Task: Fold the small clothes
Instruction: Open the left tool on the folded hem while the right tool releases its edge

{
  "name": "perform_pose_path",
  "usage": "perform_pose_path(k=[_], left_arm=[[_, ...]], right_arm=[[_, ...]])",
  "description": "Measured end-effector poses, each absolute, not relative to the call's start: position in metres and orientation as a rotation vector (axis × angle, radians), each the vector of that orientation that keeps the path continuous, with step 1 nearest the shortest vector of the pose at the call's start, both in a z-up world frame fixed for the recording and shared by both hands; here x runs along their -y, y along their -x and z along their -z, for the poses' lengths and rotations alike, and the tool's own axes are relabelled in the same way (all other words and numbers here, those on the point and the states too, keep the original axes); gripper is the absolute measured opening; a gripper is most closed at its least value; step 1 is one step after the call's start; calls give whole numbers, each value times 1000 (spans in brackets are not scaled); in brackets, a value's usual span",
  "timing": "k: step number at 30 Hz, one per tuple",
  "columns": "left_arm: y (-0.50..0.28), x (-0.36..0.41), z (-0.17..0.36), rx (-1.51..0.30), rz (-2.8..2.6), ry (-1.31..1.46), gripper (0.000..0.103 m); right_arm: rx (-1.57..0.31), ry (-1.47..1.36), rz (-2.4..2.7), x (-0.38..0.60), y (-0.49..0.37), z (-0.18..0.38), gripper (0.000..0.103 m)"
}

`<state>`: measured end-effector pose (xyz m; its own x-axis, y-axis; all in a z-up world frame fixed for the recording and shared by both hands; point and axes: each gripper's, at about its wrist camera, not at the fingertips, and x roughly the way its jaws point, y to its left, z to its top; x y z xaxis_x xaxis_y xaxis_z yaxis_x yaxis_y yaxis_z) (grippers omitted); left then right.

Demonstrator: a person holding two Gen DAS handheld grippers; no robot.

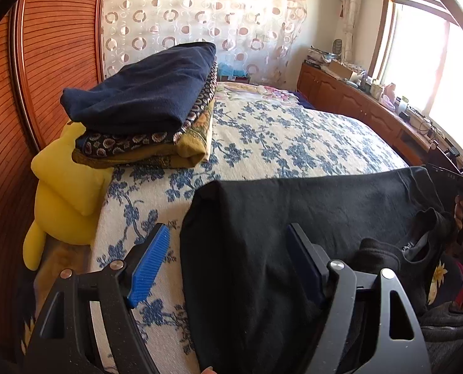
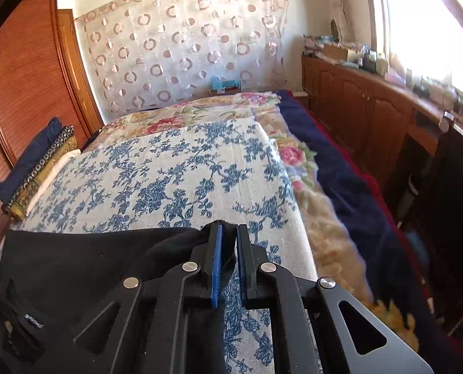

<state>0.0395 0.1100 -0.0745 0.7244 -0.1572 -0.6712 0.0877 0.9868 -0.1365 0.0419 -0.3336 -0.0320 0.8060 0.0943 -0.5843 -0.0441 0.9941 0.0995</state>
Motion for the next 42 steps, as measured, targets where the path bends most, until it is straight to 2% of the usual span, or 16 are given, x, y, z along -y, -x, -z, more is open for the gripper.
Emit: perform_pose_path(k=[2,7,8,10,11,12,14,22,27,34,36,39,42], left_arm=[[-42,-111,73,-745,132,94,77],[-54,-112,73,-745,133,80,77],[-57,-112,73,-747,133,75,77],[-64,-112,75,-752,137,71,77],[-67,-113,76,-755,137,73,77],[-70,-114,77,-758,139,75,77],[-77,-116,79,-770,138,74,77],[-100,-119,90,-822,151,73,77],[-113,-120,106,-882,166,108,66],[-112,-117,113,-894,174,102,65],[-111,-116,112,-893,188,105,55],[-110,-112,111,-891,204,98,47],[-109,-110,111,-887,207,87,45]], right_arm=[[-607,-66,-42,328,-46,28,13],[-585,-95,-64,334,-42,25,13],[-601,-89,-80,331,-44,26,18],[-606,-78,-111,327,-46,29,35],[-609,-77,-132,324,-46,31,49],[-619,-81,-155,326,-47,34,59],[-642,-85,-172,329,-52,40,62],[-737,-79,-238,327,-76,61,64],[-777,-74,-255,329,-89,64,67],[-823,-74,-276,324,-104,68,67],[-824,-62,-279,321,-106,66,67],[-825,-38,-270,315,-107,68,67],[-820,-9,-258,312,-105,70,67]])
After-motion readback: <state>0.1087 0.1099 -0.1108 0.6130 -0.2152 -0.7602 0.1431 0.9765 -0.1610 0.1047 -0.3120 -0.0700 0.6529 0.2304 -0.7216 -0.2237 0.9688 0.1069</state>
